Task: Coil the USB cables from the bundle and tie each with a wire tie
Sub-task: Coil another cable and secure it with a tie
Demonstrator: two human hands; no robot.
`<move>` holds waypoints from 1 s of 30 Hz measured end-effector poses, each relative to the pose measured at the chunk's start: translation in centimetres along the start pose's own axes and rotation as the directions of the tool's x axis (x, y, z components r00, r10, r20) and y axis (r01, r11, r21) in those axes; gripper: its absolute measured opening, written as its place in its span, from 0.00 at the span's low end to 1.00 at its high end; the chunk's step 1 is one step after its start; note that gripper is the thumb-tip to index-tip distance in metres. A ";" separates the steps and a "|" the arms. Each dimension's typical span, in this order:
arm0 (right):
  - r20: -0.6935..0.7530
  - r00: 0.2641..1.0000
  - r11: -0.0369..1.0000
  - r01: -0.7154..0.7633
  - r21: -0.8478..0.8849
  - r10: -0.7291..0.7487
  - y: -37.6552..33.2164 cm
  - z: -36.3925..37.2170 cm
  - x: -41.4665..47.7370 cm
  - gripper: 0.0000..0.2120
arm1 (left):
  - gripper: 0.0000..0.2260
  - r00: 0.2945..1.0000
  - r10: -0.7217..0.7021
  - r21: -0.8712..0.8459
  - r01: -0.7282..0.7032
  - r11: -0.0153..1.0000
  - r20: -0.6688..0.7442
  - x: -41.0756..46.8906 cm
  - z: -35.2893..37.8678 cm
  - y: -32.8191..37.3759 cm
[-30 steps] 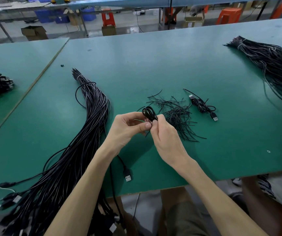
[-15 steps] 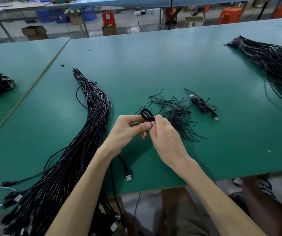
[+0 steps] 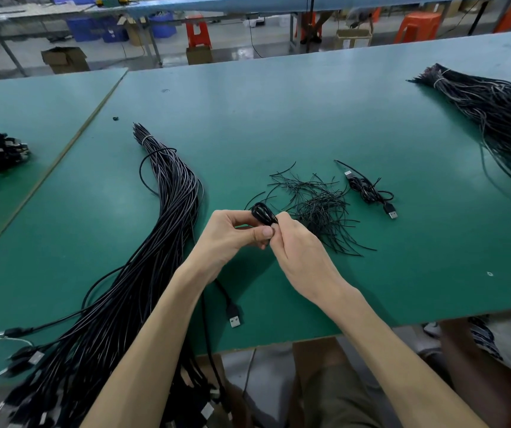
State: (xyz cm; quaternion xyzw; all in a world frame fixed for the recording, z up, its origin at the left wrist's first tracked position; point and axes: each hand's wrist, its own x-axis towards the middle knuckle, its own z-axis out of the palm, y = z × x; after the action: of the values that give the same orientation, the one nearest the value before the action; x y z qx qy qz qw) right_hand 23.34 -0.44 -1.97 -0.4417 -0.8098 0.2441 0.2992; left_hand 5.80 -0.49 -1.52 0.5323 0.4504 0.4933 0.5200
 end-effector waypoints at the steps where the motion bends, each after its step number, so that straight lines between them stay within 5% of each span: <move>1: 0.008 1.000 1.000 0.001 -0.005 -0.001 0.0 0.0 0.0 0.12 | 0.13 1.000 -0.004 -0.005 0.004 1.000 -0.004 0.0 0.0 0.0; 15: -0.033 0.999 1.000 -0.023 -0.012 0.023 0.2 0.2 0.1 0.15 | 0.19 0.998 0.000 -0.013 -0.001 1.000 -0.062 0.1 0.5 0.1; 23: 0.023 0.998 0.977 0.053 -0.205 -0.050 0.0 0.1 0.0 0.08 | 0.18 0.991 -0.072 0.007 0.073 0.997 -0.111 -0.1 0.4 -0.1; 30: 0.030 0.997 0.922 0.077 -0.381 -0.071 0.2 0.5 0.2 0.11 | 0.14 0.992 0.016 0.140 0.002 0.990 -0.126 -0.1 0.0 0.1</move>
State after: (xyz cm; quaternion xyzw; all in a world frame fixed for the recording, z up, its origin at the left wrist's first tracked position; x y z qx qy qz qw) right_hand 23.06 -0.25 -2.43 -0.4585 -0.8603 0.0739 0.2102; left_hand 5.83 -0.58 -1.45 0.5365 0.5140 0.4952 0.4502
